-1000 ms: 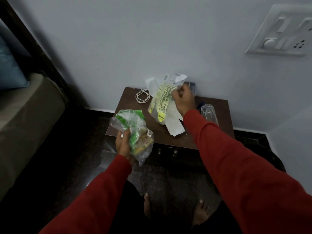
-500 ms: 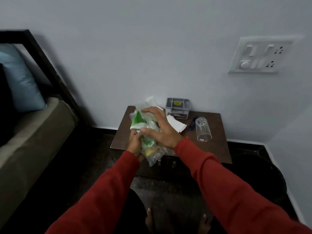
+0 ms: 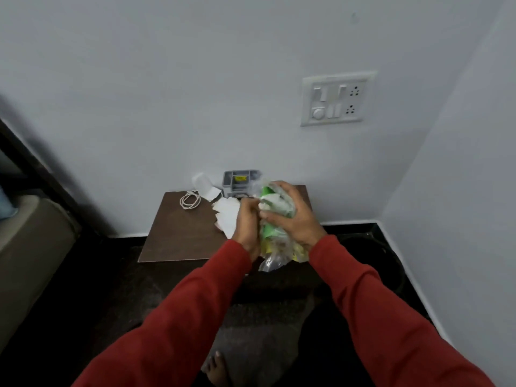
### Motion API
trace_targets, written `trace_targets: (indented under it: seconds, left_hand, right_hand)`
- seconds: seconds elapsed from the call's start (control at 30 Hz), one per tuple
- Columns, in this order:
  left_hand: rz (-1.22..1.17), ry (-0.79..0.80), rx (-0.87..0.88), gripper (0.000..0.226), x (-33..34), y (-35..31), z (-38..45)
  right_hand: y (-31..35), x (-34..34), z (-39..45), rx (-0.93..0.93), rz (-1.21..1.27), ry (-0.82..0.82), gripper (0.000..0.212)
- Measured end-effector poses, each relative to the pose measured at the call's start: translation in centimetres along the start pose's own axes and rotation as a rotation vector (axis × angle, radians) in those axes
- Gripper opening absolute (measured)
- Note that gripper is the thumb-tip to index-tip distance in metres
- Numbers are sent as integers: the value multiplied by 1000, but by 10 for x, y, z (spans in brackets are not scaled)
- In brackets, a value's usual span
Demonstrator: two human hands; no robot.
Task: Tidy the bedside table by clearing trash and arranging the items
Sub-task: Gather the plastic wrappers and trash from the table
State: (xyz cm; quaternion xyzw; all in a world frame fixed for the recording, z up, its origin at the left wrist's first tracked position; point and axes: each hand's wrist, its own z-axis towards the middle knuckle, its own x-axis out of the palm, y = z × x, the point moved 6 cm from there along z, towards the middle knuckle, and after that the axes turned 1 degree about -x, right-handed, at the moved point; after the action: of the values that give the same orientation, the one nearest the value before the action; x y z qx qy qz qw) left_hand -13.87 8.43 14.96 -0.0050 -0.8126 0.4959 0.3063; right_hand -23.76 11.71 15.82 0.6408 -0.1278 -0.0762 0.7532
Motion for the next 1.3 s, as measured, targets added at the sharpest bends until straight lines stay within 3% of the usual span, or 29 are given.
trace_targets:
  seconds: [0.13,0.23,0.3,0.57,0.67,0.93,1.1,1.2,1.3]
  left_hand:
    - [141,1,-5,24,56,27,20]
    - [241,-5,18,13,92,61,43]
    - [289,-19,-5,20,108,90,60]
    - [380,-48,-301,24,124,223,112]
    - [400,-71,-377,22,120,269,140]
    - [400,-145,-506,19,102,369,213]
    - [444,-221,-564,19,83,420,260]
    - [595,-165,-566,46,72,446,284]
    - [750,-87,-538,56,64,462,299]
  right_hand:
    - [18,-77,-20,-32,141,-238,57]
    - [15,-127,-39,-18,95,-362,49]
    - [4,-165,-52,2,52,-463,46]
    - [-81,-313,-90,69,-83,-958,25]
    - [-128,-350,-91,155,-132,-1069,24]
    - [-269,-374,-71,473,-114,-1188,35]
    - [-330,-387,-62,552,-130,-1246,33]
    - [-363,-400,-55,563,-129,-1227,29]
    - [-395,-415,-47,653,-199,-1084,26]
